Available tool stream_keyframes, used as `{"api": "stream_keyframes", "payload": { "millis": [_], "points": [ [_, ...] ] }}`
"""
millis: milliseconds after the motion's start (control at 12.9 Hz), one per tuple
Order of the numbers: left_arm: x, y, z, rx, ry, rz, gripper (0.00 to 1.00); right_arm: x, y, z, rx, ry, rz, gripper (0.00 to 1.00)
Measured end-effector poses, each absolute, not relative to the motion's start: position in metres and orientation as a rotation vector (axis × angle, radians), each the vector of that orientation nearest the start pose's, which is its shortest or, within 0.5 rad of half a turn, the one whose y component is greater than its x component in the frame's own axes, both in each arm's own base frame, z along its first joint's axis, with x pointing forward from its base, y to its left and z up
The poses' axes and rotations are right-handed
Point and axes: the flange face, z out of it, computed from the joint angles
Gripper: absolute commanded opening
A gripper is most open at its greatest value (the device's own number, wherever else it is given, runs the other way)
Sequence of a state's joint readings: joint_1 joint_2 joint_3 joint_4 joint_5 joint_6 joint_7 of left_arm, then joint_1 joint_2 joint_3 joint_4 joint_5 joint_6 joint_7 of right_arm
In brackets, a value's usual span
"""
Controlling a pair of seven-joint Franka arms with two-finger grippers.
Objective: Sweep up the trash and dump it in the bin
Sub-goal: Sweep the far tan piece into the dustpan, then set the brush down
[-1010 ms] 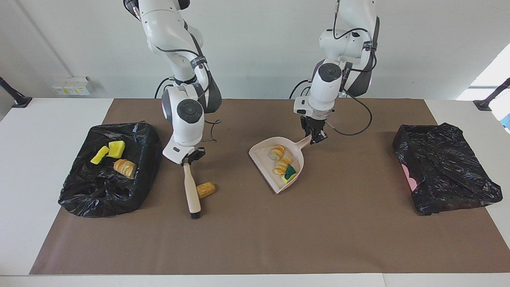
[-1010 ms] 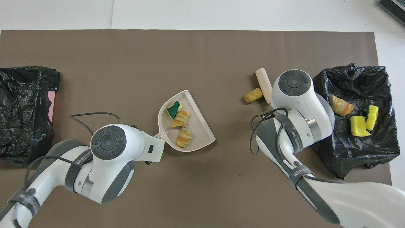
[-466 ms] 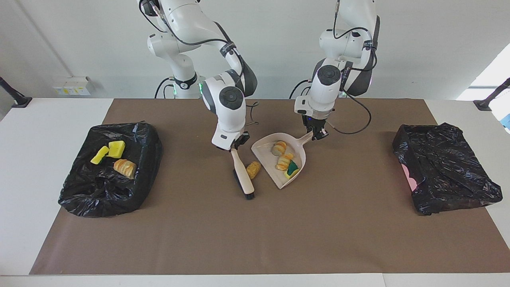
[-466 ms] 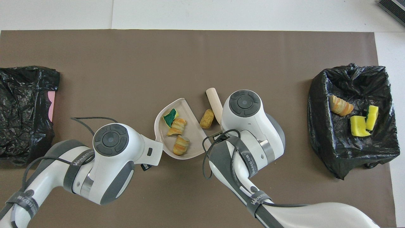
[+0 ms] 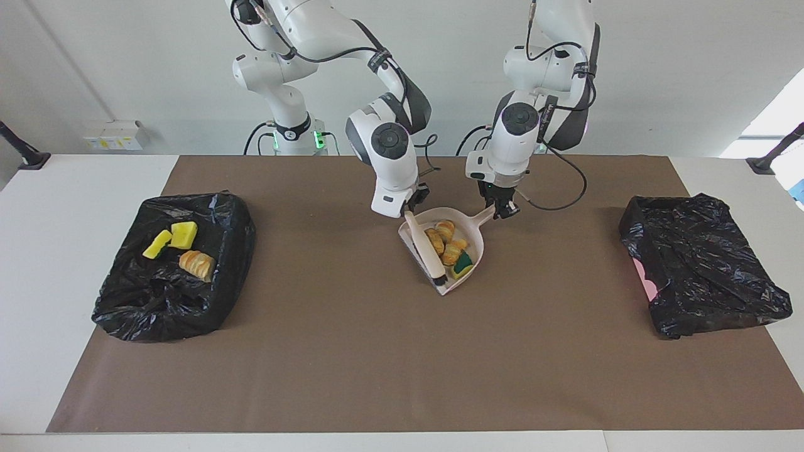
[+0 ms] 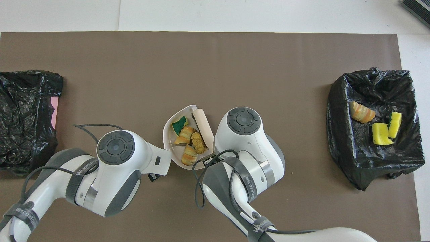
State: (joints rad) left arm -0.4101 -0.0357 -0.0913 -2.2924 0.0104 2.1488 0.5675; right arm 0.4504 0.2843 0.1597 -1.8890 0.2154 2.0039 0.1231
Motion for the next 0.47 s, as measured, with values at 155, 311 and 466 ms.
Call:
{"api": "stream_keyframes", "payload": {
  "millis": [155, 311, 466],
  "points": [
    [0.438, -0.235, 0.357, -2.713, 1.562, 0.166, 0.00, 0.498, 0.330, 0.345, -2.918, -0.515, 0.385, 0.00],
    [0.446, -0.227, 0.363, -2.754, 1.495, 0.146, 0.00, 0.518, 0.290, 0.348, -2.933, -0.446, 0.409, 0.00],
    [0.458, -0.215, 0.372, -2.821, 1.423, 0.112, 0.00, 0.525, 0.262, 0.363, -2.969, -0.425, 0.423, 0.00]
  ]
}}
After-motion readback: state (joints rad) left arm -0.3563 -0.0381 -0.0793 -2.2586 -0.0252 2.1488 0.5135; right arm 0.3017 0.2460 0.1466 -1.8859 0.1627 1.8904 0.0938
